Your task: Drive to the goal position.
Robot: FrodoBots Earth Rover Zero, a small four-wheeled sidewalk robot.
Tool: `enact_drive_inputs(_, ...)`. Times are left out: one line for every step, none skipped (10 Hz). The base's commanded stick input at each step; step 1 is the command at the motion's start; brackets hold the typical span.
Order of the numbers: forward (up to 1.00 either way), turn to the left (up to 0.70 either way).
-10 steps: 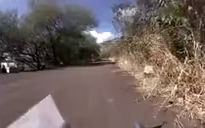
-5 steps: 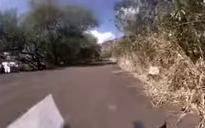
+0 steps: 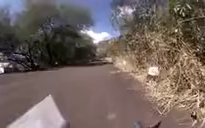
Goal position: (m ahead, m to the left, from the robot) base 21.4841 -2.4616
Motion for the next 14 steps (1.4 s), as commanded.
enact_drive_inputs(0.50,0.00)
enact_drive_inputs(0.50,0.00)
enact_drive_inputs(0.50,0.00)
enact_drive_inputs(0.50,0.00)
enact_drive_inputs(0.50,0.00)
enact_drive_inputs(0.50,0.00)
enact_drive_inputs(0.50,0.00)
enact_drive_inputs(0.50,0.00)
enact_drive_inputs(0.50,0.00)
enact_drive_inputs(0.50,-0.47)
enact_drive_inputs(0.50,-0.50)
enact_drive_inputs(0.50,-0.50)
enact_drive_inputs(0.50,-0.50)
enact_drive_inputs(0.50,-0.50)
